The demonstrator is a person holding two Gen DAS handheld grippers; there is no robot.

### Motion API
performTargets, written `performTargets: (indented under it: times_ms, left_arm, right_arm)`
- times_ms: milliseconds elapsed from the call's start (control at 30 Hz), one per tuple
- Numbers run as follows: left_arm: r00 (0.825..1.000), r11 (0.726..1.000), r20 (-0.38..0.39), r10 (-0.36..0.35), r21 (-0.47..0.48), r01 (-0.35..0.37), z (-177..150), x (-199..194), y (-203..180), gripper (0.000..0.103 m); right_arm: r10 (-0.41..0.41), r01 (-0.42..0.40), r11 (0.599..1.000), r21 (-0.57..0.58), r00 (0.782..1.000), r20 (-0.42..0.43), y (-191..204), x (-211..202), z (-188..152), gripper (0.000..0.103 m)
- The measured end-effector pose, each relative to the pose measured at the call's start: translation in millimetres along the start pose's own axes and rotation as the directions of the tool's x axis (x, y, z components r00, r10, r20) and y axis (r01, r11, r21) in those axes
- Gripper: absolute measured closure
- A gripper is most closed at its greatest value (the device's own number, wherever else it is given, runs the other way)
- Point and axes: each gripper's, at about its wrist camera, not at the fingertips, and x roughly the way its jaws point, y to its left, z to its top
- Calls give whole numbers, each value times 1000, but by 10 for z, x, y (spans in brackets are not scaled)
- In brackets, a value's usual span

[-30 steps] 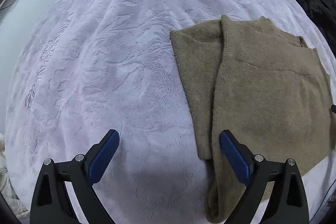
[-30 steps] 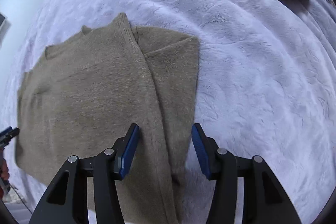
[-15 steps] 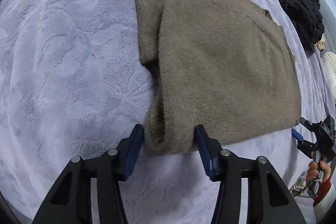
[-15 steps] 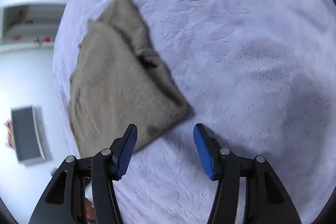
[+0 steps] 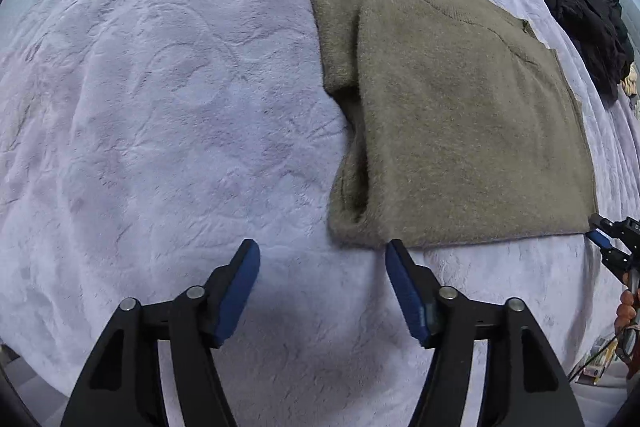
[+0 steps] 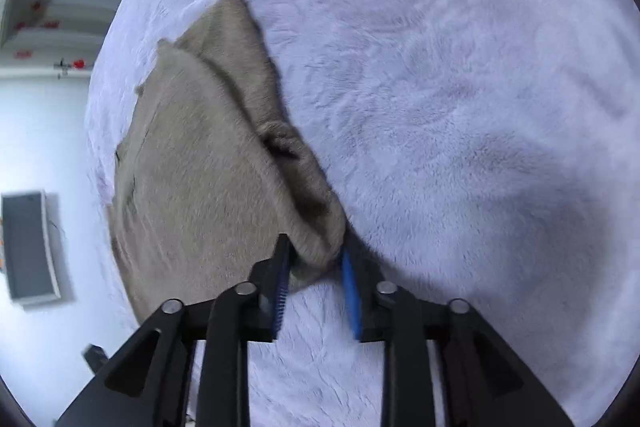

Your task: Fold small clothes

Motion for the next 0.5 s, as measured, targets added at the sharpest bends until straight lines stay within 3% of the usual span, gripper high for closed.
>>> performTargets:
  times_ms: [33, 67, 100, 133, 267, 367, 500]
  left_arm:
    - [1000, 1000, 10, -3, -11, 3, -42, -51, 45, 35]
    - [1000, 1000, 16, -2, -27, 2, -74, -89, 92, 25]
    - [1000, 999, 16, 12, -51, -11, -109, -119, 156, 2]
    - [999, 997, 17, 27, -71, -26, -139, -136, 210, 0]
    - [1000, 993, 12, 21, -120, -20, -209, -117, 392, 0]
    - [999, 990, 20, 26, -138, -23, -298, -91, 503, 0]
    - [1000, 976, 16, -16, -216, 19, -508, -54, 813, 0]
  right_arm:
    - [-4, 4, 999, -43, 1000, -1, 102, -53, -57, 59]
    - [-5, 4, 996, -92, 1000, -5, 214, -96, -132, 55]
    - [6, -10, 987, -161, 1000, -23, 399, -123, -248, 45]
    - [15, -24, 978, -208, 999, -46, 543, -118, -331, 40]
    - [77, -147, 925, -351, 976, -205, 1167, 146, -766, 40]
    - [194, -311, 903, -295, 910, -366, 1625, 601, -1069, 40]
    - [304, -393, 912, -116, 838, -453, 1803, 1178, -1319, 40]
